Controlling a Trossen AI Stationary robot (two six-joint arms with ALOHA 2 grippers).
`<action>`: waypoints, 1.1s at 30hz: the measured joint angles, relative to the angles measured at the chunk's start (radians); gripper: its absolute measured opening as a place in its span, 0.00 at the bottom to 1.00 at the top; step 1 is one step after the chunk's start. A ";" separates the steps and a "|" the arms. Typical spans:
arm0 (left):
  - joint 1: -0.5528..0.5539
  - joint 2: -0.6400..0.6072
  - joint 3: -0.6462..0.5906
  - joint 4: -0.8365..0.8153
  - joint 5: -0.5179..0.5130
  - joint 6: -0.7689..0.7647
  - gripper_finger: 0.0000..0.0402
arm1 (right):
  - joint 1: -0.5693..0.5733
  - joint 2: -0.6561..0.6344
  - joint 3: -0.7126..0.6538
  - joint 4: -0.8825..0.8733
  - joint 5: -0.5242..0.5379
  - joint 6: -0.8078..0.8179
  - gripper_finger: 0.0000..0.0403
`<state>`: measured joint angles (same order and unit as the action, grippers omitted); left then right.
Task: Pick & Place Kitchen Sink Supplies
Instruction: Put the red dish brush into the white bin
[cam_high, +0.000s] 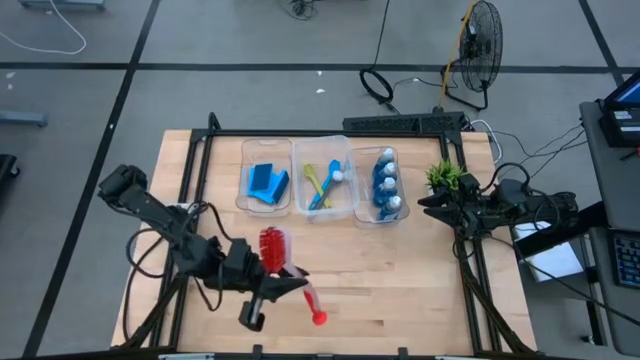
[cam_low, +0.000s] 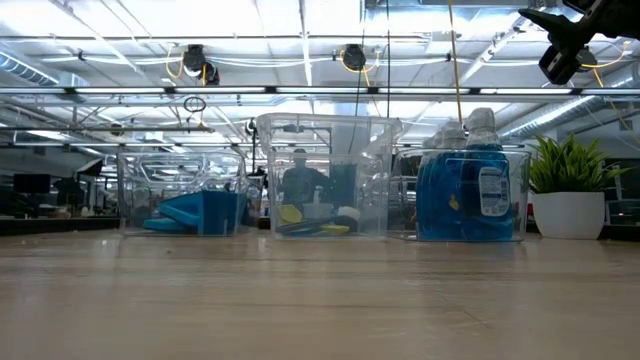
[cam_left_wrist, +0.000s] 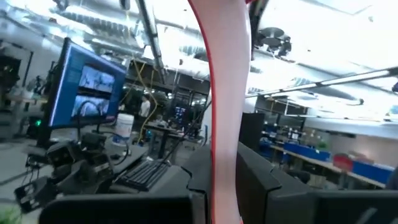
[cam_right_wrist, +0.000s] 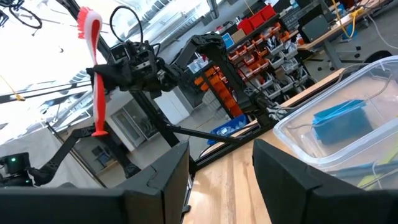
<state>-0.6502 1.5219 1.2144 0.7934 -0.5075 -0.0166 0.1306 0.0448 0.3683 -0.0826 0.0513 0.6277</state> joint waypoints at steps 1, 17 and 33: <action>0.005 0.000 0.000 -0.007 -0.013 -0.021 0.11 | 0.000 0.000 0.000 0.000 0.000 0.001 0.41; 0.230 0.001 0.102 -0.688 -0.342 -0.643 0.11 | 0.000 0.000 0.000 0.000 0.004 0.016 0.41; 0.574 0.017 0.368 -1.293 -0.149 -0.698 0.11 | 0.000 0.000 0.000 -0.002 0.004 0.016 0.41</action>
<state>-0.0757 1.5391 1.5822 -0.4999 -0.6567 -0.7143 0.1304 0.0448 0.3683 -0.0845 0.0555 0.6434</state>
